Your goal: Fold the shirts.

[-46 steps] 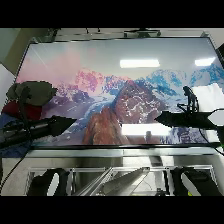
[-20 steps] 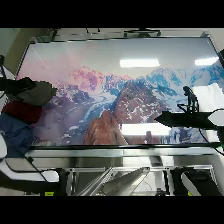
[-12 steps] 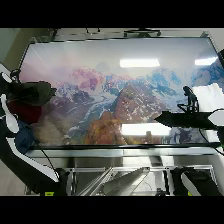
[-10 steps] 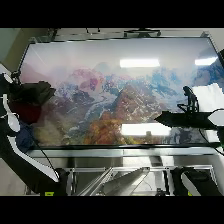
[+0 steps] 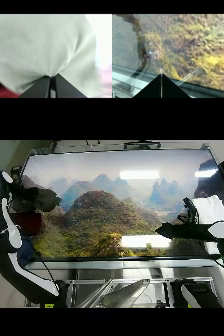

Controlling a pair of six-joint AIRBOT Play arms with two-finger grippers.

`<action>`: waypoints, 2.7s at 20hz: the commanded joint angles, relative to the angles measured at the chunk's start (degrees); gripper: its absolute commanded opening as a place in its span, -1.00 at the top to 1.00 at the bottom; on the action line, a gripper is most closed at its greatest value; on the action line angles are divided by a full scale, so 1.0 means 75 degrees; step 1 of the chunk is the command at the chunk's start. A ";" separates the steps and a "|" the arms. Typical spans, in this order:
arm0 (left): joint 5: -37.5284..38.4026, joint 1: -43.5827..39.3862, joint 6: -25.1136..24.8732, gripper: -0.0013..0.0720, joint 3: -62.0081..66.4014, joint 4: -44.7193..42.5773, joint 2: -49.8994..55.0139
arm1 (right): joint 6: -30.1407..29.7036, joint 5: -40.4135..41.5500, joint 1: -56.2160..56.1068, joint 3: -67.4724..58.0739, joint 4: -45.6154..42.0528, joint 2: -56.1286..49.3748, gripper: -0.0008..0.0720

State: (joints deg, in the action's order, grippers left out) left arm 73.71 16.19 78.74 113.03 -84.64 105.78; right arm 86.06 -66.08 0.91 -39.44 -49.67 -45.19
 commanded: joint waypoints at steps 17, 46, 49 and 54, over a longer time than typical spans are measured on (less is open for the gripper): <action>-0.0052 -0.6076 -0.0239 -0.39 -0.3098 0.3372 -0.2276 | 0.0000 -0.0102 0.0015 0.0006 -0.0029 -0.0064 0.88; -0.1396 -0.3494 -0.1690 -0.94 -0.5196 0.5106 -0.0303 | -0.4042 0.1148 -0.0717 -0.1510 0.3089 -0.6470 -0.09; -0.1183 -0.3599 -0.1623 0.20 -0.4639 0.5109 0.0061 | -0.4051 0.1207 -0.0866 -0.1827 0.3509 -0.6470 0.29; -0.0720 -0.3523 -0.1553 0.97 -0.3806 0.5103 -0.0280 | -0.4045 0.0621 -0.0854 -0.2430 0.3515 -0.6438 0.91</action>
State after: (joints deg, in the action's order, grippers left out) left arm 66.32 -10.61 66.61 80.97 -46.87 104.99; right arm 55.66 -59.11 -5.23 -55.09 -24.10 -93.56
